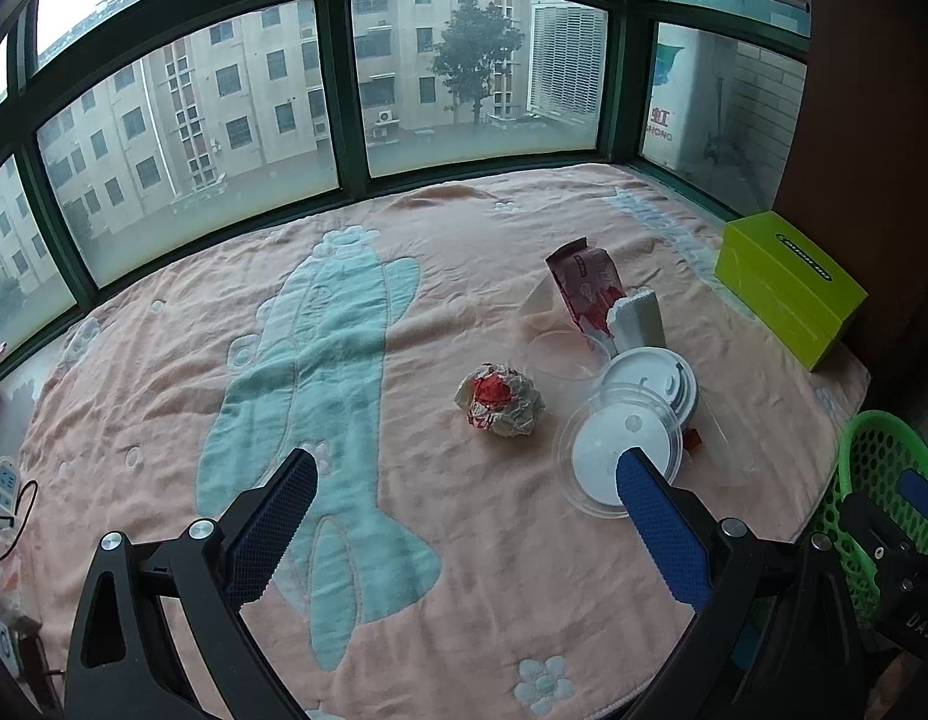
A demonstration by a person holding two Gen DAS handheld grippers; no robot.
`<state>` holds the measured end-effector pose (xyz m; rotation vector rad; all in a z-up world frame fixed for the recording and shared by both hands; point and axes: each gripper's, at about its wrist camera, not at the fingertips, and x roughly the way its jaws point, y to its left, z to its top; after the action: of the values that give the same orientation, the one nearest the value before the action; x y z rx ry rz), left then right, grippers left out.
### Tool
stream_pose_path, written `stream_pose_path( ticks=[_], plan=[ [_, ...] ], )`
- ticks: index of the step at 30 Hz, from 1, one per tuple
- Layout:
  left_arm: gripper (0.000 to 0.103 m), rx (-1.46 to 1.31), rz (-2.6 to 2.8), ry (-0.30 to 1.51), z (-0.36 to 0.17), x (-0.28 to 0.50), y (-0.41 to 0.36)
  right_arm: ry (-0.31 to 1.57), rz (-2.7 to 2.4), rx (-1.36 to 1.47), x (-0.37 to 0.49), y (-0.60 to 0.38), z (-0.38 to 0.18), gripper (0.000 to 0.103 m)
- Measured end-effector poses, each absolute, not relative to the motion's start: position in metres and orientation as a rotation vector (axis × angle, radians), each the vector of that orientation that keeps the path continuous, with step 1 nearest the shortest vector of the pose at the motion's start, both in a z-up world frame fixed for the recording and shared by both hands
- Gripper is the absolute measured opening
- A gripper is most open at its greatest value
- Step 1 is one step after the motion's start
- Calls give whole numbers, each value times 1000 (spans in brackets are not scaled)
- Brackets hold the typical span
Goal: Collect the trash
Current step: 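Move the right tool to the clear plastic tray and grasp it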
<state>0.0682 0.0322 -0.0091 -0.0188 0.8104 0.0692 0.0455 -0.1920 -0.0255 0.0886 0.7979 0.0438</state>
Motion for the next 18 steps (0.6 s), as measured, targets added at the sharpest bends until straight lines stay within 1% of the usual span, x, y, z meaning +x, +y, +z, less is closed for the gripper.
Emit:
stream_pose_path(
  ticks=[10, 18],
  plan=[
    [97, -28, 88, 829, -13, 80, 41, 821, 78, 102, 65, -188, -32, 98],
    [97, -43, 98, 854, -19, 90, 48, 871, 121, 171, 88, -198, -50, 98]
  ],
)
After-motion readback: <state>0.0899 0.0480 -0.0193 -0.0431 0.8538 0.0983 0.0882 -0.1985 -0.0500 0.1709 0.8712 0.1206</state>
